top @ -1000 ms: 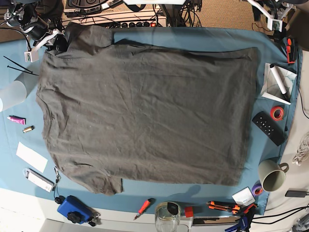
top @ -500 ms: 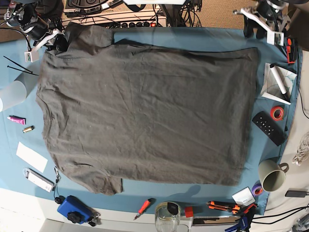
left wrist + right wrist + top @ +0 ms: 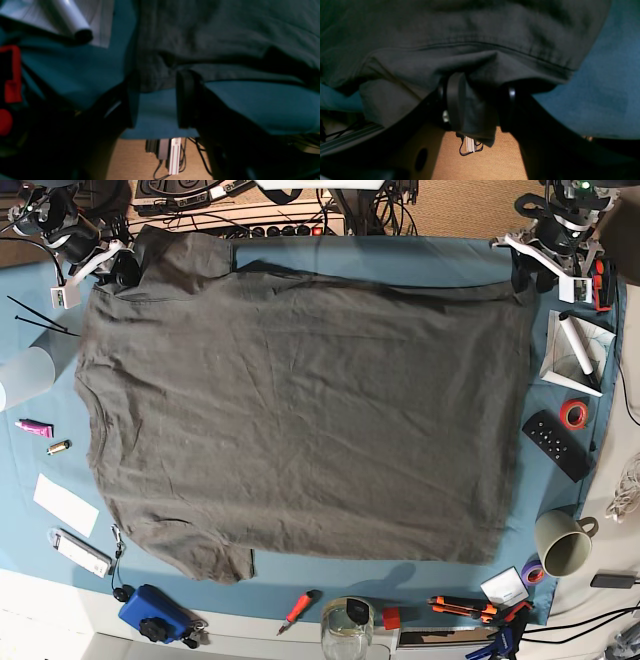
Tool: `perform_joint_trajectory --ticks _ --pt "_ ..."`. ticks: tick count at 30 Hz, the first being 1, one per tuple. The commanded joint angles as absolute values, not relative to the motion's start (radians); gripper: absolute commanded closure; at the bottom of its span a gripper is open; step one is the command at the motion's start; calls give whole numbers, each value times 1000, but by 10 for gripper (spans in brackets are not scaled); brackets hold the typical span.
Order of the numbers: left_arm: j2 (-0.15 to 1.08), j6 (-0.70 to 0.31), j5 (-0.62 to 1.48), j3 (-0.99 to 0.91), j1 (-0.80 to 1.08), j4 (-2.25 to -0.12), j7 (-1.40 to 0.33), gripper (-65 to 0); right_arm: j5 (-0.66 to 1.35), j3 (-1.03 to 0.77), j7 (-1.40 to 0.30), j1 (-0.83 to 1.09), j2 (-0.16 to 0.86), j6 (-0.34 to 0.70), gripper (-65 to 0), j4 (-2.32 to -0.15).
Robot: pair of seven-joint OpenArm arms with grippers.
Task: Fold the T-shirt properly
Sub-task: 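Move both grippers to the shirt's shoulder corners and grasp them, then lift the shoulder corners with both grippers and pull them apart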
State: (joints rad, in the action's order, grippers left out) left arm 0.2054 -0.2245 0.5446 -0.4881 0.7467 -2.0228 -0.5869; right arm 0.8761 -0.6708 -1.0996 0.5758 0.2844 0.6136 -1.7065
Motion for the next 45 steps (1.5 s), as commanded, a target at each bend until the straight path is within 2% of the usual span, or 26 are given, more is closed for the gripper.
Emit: perform_joint_trajectory --ticks 1,4,11,15,22,26,28,31,35,38,41,45 --pt "210 -254 556 -493 739 -2014 -569 -241 844 -669 -1159 587 288 607 -217 -1706" --pt "210 -290 583 -493 709 -1945 -574 -241 844 -669 -1159 587 288 606 -217 -1706" --pt "210 -290 652 -493 656 -1861 -621 -240 845 -669 -1155 587 288 606 -217 -1706" --pt "205 -351 693 -493 656 -1861 -621 -240 848 -669 -1155 587 288 606 -217 -1706" --pt "174 -351 706 -493 646 -1862 -621 -180 876 -669 -1152 587 288 606 -217 -1706" --pt "175 -353 708 -493 624 -1862 -621 -177 878 -669 -1152 587 288 607 -217 -1706" --pt "175 -352 708 -493 619 -1863 -620 -133 878 -669 -1152 587 288 607 -217 -1706" --pt "175 -350 707 -493 609 -1864 -620 0 878 -669 -1152 587 288 607 -216 -1706" --pt "175 -349 619 -495 601 -1873 -621 0 878 -669 -1152 587 288 607 -211 -1706" --pt "175 -349 602 -505 603 -1903 -622 0 878 -669 -1151 587 288 607 -136 -1706" --pt "175 -349 602 -535 604 -1950 -645 0 878 -669 -1151 587 288 607 0 -1706" --pt "175 -297 602 -595 607 -2012 -715 0 879 -669 -1152 587 288 607 0 -1707"
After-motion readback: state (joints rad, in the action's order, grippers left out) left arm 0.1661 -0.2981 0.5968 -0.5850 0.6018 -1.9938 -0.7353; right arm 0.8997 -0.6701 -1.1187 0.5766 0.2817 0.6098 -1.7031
